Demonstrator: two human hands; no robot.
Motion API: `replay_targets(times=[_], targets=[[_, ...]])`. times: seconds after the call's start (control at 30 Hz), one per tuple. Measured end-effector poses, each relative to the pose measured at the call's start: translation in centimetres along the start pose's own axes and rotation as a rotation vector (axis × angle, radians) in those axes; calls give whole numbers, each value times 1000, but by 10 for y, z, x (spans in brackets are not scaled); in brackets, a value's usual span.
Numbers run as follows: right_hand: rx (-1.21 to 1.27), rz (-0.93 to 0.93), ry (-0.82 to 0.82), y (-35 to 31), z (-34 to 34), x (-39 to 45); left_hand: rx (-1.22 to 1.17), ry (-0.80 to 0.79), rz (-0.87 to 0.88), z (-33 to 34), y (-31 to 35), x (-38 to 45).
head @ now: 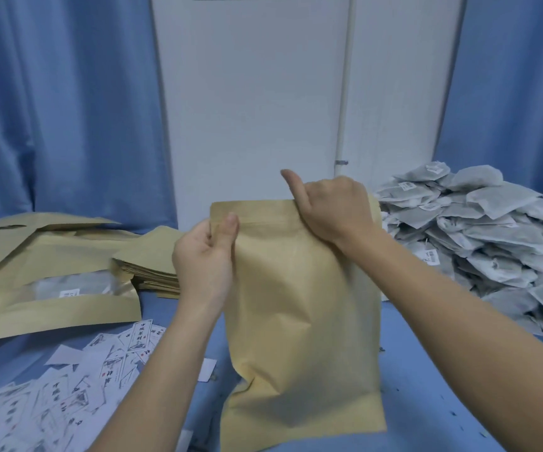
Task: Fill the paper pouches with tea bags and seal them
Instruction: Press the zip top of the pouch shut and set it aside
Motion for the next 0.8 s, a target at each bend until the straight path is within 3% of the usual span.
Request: replay_targets(times=[0.2, 0.37, 0.53, 0.67, 0.73, 0.8], targets=[[-14, 88, -38, 37, -2, 1, -9, 6, -4, -8, -2, 10], [6, 179, -12, 39, -3, -4, -254, -84, -169, -1, -17, 7], [132, 261, -50, 49, 1, -6, -253, -43, -204, -11, -28, 7], [188, 413, -27, 63, 10, -13, -219, -259, -351, -8, -45, -5], [280, 476, 3, 65, 12, -14, -213, -337, -452, -6, -60, -16], [523, 569, -25, 69, 22, -20, -219, -273, -482, -10, -68, -21]])
Point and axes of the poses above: each hand's wrist, its own x-axis towards the middle knuckle, its own z-axis out of the palm, y = z × x, the point moved 6 cm from there along x, towards the middle knuckle, and after that the axes turned 5 degrees about -x, right-handed, at the moved point
